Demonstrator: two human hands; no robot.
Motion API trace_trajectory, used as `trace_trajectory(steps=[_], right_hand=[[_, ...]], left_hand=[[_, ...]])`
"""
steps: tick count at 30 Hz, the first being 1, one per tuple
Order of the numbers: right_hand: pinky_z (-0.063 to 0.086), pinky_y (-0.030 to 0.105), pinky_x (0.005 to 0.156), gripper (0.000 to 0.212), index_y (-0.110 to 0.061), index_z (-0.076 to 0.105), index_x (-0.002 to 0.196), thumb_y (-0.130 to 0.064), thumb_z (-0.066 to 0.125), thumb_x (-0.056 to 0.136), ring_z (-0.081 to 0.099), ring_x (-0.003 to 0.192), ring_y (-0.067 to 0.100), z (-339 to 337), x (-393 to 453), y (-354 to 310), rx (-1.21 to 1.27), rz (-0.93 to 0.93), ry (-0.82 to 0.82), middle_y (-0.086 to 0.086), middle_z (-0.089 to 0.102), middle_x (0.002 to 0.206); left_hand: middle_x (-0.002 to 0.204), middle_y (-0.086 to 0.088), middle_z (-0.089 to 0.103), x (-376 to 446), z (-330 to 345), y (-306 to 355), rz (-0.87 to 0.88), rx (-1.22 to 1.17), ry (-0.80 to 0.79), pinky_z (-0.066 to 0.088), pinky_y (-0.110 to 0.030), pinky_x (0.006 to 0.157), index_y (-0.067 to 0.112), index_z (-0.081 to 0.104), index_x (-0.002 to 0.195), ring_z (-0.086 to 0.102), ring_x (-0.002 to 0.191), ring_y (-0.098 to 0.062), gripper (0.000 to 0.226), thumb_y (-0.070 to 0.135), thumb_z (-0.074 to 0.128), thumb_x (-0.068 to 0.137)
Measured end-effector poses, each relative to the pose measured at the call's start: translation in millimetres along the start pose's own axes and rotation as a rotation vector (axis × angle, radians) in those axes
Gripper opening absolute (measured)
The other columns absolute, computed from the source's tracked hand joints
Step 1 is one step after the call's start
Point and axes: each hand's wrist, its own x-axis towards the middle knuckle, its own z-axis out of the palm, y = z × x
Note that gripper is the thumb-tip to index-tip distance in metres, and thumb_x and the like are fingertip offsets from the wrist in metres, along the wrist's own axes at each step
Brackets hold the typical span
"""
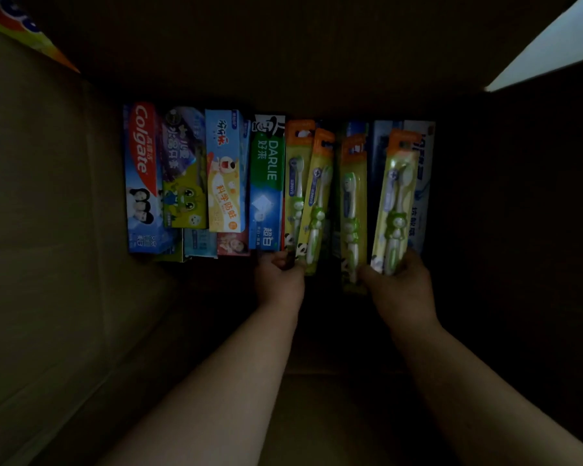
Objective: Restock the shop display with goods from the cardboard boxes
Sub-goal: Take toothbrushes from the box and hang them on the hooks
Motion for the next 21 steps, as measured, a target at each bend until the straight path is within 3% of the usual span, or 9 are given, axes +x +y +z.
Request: trace_trajectory(steps=[3,7,10,14,18,21], right_hand=[[0.046,0.025,0.066,0.015,-0.02,0.053,0.099,-0.017,0.064,0.089,0.058,0.073,0.008,-3.8,0.0,0.4,-0.005,-0.003,0.02,-0.004,0.06,0.084],[0.049,0.028,0.072,0.015,-0.023,0.052,0.095,-0.017,0.064,0.09,0.058,0.075,0.009,-6.4,-2.9,2.1,0.004,0.002,0.016,-0.006,0.059,0.083],[0.049,0.028,0.072,0.015,-0.021,0.053,0.099,-0.017,0.064,0.09,0.059,0.079,0.013,-6.4,-4.5,4.7,0.009,0.008,0.019,-0.005,0.06,0.085],[0.051,0.031,0.073,0.016,-0.023,0.053,0.098,-0.017,0.065,0.089,0.061,0.079,0.015,-8.3,-5.6,5.7,0.014,0.022,0.025,-0.003,0.061,0.085],[0.05,0.027,0.071,0.022,-0.031,0.05,0.085,-0.016,0.065,0.089,0.059,0.076,0.009,-10.4,-6.3,6.0,0.038,0.001,0.038,-0.007,0.06,0.083],[0.048,0.023,0.067,0.021,-0.029,0.05,0.091,-0.013,0.065,0.088,0.058,0.076,0.006,-10.8,-6.8,6.9,0.061,0.002,0.044,-0.008,0.06,0.084]], left_hand=[[0.111,-0.007,0.057,-2.3,9.9,-3.2,0.017,0.043,0.044,0.045,-0.027,0.082,0.014,0.056,0.098,0.057,0.098,-0.021,0.02,0.01,0.069,0.082],[0.125,-0.007,0.045,-6.2,19.8,-3.8,0.026,0.047,0.154,0.044,-0.035,0.1,0.012,0.053,0.111,0.051,0.11,-0.022,0.045,0.012,0.078,0.073],[0.12,-0.012,0.056,-5.4,22.2,-1.6,0.011,0.015,0.174,0.047,-0.041,0.098,0.02,0.047,0.099,0.057,0.109,-0.028,0.045,0.006,0.078,0.07],[0.115,-0.01,0.058,-7.0,22.5,-1.7,0.071,0.087,0.183,0.048,-0.043,0.096,0.015,0.049,0.104,0.057,0.108,-0.027,0.055,0.015,0.085,0.062],[0.116,-0.011,0.056,-13.3,26.2,-1.7,0.065,0.071,0.084,0.05,-0.041,0.093,0.025,0.047,0.086,0.057,0.105,-0.028,0.048,0.016,0.086,0.06],[0.11,-0.012,0.06,-18.4,29.5,2.5,0.066,0.071,0.091,0.052,-0.036,0.086,0.017,0.046,0.091,0.061,0.099,-0.029,0.042,0.011,0.081,0.068]])
